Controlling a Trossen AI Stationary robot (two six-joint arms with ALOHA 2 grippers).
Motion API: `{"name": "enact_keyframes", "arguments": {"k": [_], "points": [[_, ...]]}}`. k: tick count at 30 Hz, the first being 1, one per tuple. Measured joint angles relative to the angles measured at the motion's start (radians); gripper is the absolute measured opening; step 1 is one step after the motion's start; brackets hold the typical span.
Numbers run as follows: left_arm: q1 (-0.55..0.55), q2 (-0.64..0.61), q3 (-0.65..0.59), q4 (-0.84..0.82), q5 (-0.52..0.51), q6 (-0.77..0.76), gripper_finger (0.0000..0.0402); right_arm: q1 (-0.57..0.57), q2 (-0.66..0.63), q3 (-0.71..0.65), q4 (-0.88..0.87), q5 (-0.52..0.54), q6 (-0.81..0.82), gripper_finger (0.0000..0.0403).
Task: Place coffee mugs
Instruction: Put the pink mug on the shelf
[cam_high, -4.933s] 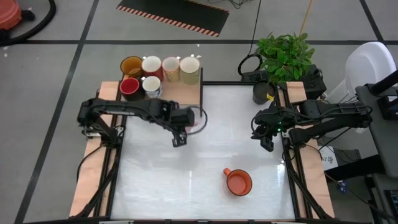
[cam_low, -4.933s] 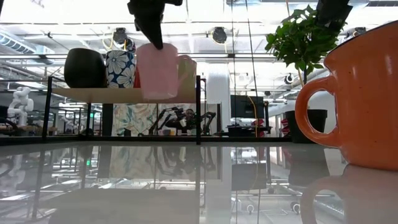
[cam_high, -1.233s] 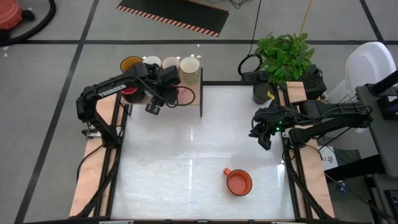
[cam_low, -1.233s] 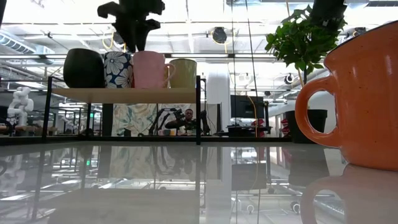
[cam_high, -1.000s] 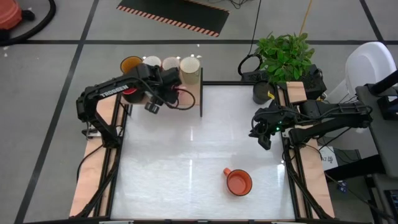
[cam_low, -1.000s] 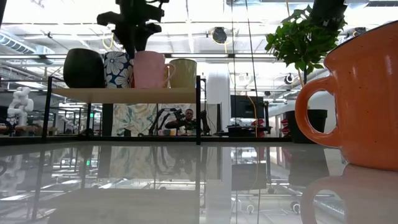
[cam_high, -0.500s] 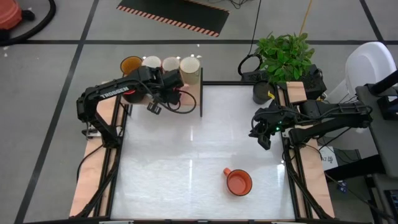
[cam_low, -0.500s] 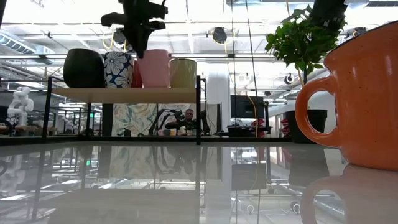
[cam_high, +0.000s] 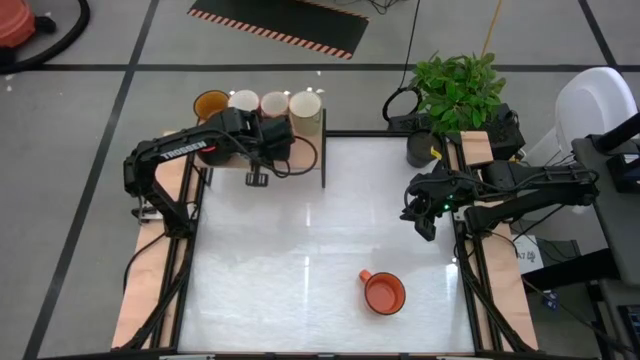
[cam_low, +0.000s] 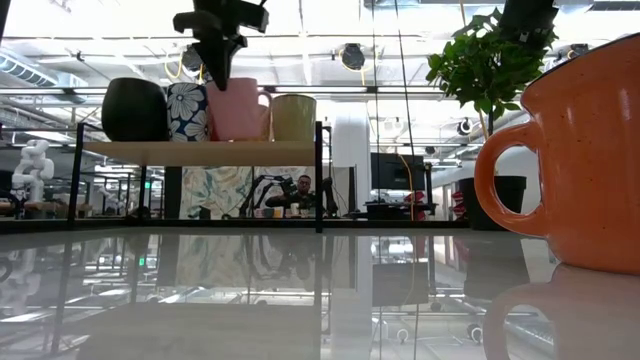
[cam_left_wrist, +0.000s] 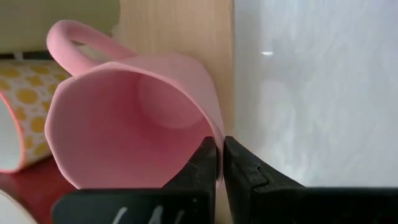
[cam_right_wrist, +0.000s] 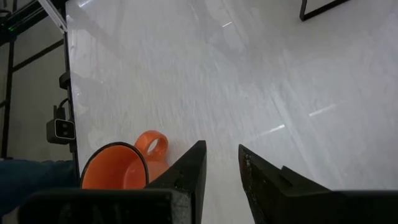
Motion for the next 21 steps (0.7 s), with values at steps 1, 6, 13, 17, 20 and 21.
{"name": "enact_keyframes", "arguments": {"k": [1,6,13,17,20,21], "points": [[-0.001,0.0,0.0,-0.002,0.006,-0.022,0.0012,0.0,0.0,0.0,0.0,0.0,-0.002,0.0077],[-0.001,0.0,0.0,0.008,0.033,-0.081,0.0012,0.0,0.0,0.0,0.0,0.0,-0.005,0.0077],[0.021,0.0,0.001,0.03,0.034,-0.125,0.0026,0.0,0.0,0.0,0.0,0.0,-0.002,0.0077],[0.04,0.0,0.001,0.031,0.034,-0.154,0.0029,0.0,0.0,0.0,0.001,0.0,0.01,0.0077],[0.046,0.0,0.001,0.041,0.033,-0.168,0.003,0.0,0.0,0.0,0.001,0.0,0.017,0.0077],[0.046,0.0,0.001,0.051,0.033,-0.17,0.003,0.0,0.0,0.0,0.001,0.0,0.017,0.0077]]}}
